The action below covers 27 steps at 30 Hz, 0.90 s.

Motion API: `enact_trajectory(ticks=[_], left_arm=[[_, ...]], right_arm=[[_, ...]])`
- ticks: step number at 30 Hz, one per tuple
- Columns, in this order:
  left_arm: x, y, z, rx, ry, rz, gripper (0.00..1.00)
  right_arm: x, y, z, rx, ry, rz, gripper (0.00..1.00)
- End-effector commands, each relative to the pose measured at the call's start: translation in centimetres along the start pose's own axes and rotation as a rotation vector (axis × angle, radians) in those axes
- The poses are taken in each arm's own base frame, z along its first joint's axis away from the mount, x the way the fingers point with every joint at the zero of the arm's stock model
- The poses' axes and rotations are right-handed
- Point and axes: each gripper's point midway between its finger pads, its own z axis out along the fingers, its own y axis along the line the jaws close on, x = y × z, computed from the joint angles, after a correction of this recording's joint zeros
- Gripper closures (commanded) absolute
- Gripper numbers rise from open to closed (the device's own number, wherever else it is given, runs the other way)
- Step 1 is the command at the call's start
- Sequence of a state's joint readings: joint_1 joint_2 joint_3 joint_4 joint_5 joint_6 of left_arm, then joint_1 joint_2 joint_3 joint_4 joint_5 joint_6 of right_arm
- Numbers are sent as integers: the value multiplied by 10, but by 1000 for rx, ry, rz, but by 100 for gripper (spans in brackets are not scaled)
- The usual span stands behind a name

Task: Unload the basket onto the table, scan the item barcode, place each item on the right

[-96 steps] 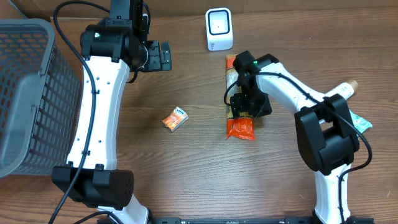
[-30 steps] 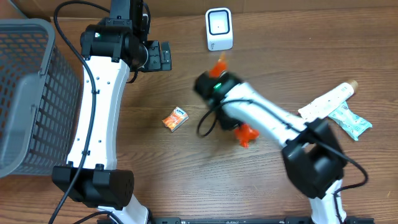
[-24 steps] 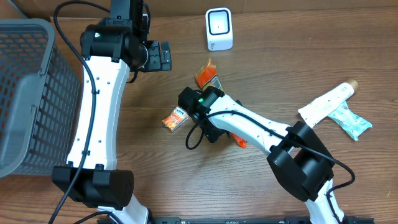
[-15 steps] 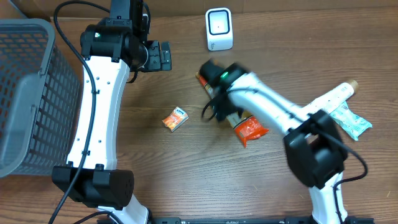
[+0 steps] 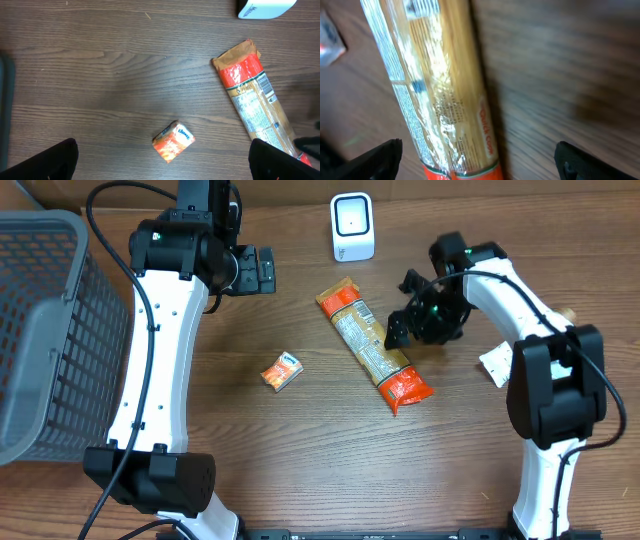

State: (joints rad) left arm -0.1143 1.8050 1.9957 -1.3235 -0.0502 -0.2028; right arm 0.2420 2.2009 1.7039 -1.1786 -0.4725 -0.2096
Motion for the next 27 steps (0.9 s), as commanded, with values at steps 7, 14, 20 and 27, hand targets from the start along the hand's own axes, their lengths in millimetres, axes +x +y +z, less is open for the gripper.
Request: enact_trajectory(ticks=[7,14,20,27], left_arm=[[0,3,4,-12,8,-9,0],[1,3,4,-12,8,-9,0],[1,3,4,-12,8,-9,0],[1,3,4,-12,8,-9,0]], right_arm=[[17,3,52,-114,93,-28,30],[22,5,61,-114,108,-19,92],[16,9,45,-147,97,30,96],[-9,4,-48,213,-35,89,96]])
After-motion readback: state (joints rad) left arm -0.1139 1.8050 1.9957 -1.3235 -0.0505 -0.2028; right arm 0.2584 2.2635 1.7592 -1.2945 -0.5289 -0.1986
